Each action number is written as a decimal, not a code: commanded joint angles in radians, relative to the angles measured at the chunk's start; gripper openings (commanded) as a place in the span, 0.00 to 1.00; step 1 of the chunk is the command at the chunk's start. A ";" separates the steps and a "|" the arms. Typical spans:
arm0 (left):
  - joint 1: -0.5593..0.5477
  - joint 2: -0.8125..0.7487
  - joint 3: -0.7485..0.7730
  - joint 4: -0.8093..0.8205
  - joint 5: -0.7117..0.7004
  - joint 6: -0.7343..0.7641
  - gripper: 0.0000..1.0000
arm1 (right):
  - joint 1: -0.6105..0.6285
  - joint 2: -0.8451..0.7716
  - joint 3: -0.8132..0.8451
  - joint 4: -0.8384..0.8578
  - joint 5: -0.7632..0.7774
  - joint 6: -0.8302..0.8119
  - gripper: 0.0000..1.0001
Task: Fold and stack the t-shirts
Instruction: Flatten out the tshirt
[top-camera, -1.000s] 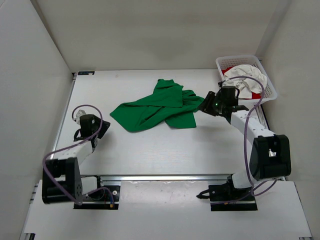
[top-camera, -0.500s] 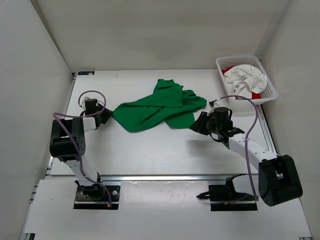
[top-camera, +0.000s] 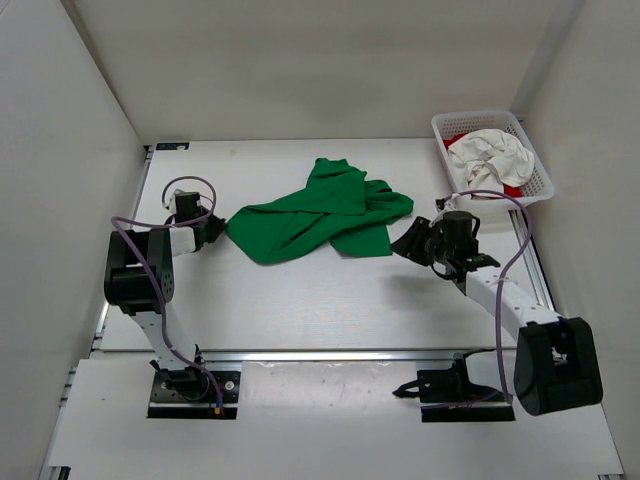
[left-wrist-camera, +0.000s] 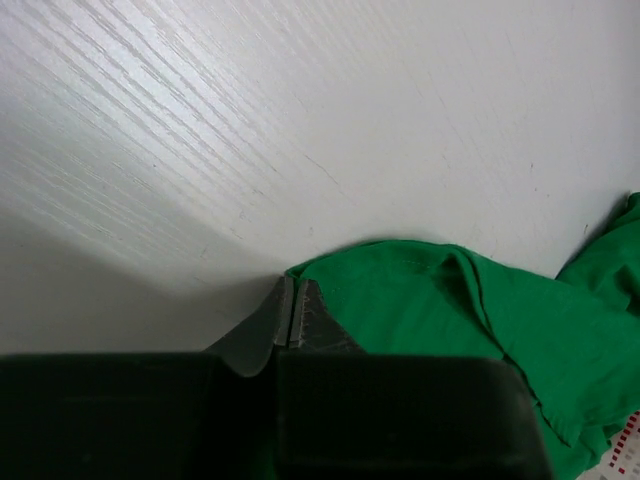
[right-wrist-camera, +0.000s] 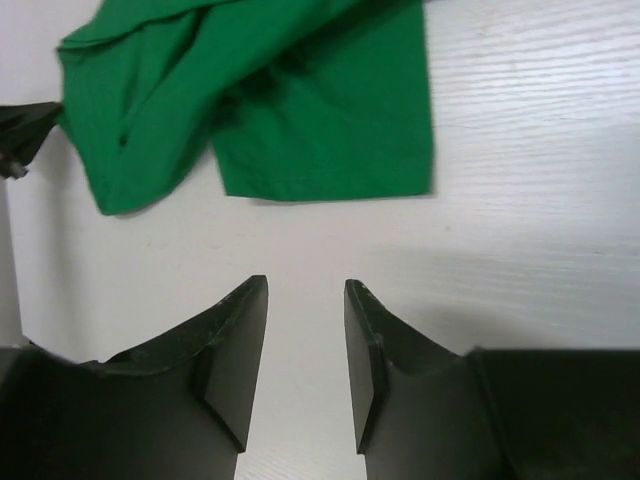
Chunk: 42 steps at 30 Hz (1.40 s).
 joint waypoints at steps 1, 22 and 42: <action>0.006 -0.022 -0.020 -0.028 -0.018 0.013 0.00 | -0.018 0.072 0.099 -0.092 0.023 -0.027 0.36; -0.066 -0.523 -0.289 -0.093 -0.063 0.016 0.00 | -0.027 0.525 0.452 -0.358 0.138 0.019 0.41; -0.093 -0.545 -0.366 -0.010 -0.026 -0.021 0.00 | -0.020 0.665 0.560 -0.499 0.097 0.019 0.23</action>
